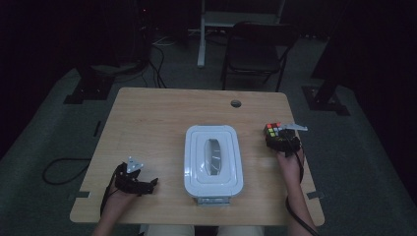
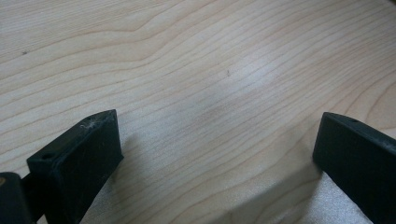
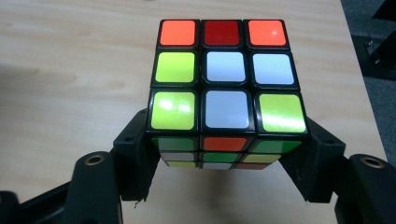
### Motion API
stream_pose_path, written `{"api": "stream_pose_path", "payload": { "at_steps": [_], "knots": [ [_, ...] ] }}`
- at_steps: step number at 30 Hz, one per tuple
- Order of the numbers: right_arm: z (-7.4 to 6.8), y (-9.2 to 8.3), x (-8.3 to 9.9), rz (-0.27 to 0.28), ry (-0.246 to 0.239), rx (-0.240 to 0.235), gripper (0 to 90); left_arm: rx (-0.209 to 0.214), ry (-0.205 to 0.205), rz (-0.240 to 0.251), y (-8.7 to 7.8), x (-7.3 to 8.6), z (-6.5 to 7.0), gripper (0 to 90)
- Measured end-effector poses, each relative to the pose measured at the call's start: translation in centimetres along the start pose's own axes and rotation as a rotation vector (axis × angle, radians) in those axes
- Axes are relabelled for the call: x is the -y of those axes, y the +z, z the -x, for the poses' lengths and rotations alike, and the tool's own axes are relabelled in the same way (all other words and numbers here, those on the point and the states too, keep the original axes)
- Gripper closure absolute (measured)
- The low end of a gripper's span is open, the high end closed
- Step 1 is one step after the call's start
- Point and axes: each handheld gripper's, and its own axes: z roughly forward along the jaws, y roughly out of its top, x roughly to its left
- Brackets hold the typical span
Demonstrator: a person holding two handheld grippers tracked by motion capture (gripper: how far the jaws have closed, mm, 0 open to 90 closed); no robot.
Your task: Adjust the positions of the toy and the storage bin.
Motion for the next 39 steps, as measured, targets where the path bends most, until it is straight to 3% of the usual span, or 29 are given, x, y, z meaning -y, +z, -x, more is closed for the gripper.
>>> {"api": "stream_pose_path", "payload": {
  "at_steps": [11, 20, 24, 34, 39],
  "knots": [
    [-0.1, -4.5, 4.0, -0.010, -0.053, -0.034, 34.0, -0.001, -0.001, -0.001, 0.0, 0.0, 0.0, 1.9],
    [0.8, -7.4, 7.3, -0.030, -0.062, -0.032, 34.0, -0.001, 0.000, -0.001, 0.0, 0.0, 0.0, 1.9],
    [1.5, -8.5, 8.7, -0.035, -0.041, -0.018, 34.0, -0.001, -0.001, 0.000, 0.0, 0.0, 0.0, 1.9],
    [2.7, -9.0, 10.8, -0.081, -0.019, 0.017, 34.0, -0.001, 0.000, -0.001, 0.0, 0.0, 0.0, 1.9],
    [3.3, -8.7, 11.3, -0.082, 0.008, 0.001, 33.9, -0.001, -0.001, -0.001, 0.0, 0.0, 0.0, 1.9]
  ]
}}
